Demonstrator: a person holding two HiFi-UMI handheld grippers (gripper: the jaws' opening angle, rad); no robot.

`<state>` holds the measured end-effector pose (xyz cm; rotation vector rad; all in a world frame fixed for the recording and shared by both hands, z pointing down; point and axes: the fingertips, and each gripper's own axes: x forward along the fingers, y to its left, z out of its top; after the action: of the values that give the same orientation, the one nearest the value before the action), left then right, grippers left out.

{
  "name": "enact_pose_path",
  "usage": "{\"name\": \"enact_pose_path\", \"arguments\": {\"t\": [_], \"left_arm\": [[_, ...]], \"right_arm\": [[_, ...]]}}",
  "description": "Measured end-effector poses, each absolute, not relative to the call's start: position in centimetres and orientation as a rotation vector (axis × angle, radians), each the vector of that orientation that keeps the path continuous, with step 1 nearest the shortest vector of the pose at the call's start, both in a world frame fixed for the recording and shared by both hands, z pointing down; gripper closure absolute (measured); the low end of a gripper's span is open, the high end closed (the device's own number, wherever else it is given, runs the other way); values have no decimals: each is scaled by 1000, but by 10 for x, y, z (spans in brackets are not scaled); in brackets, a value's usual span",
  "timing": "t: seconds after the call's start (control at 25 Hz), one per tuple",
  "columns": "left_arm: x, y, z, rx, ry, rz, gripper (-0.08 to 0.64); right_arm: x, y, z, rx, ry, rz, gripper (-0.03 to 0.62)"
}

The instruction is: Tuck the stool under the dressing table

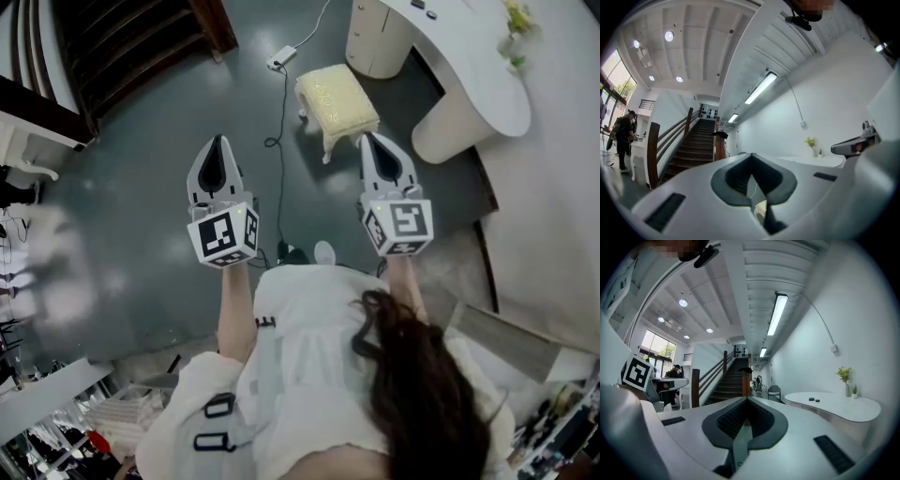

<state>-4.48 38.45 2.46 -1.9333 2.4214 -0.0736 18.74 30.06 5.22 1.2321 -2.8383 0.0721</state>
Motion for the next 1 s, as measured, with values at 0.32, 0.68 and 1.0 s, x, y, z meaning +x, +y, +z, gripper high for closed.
{"name": "enact_pose_path", "arguments": {"t": [0.32, 0.68, 1.0], "left_arm": [[-33, 372, 31, -1900, 2444, -38, 557], [-76, 284, 23, -1896, 2391, 13, 557], [-138, 183, 25, -1951, 2356, -2, 557]], "right_arm": [[191, 285, 64, 1149, -2887, 119, 589], [145, 211, 59, 1160, -2897, 35, 589], [90, 112, 57, 1250, -2847, 44, 589]]}}
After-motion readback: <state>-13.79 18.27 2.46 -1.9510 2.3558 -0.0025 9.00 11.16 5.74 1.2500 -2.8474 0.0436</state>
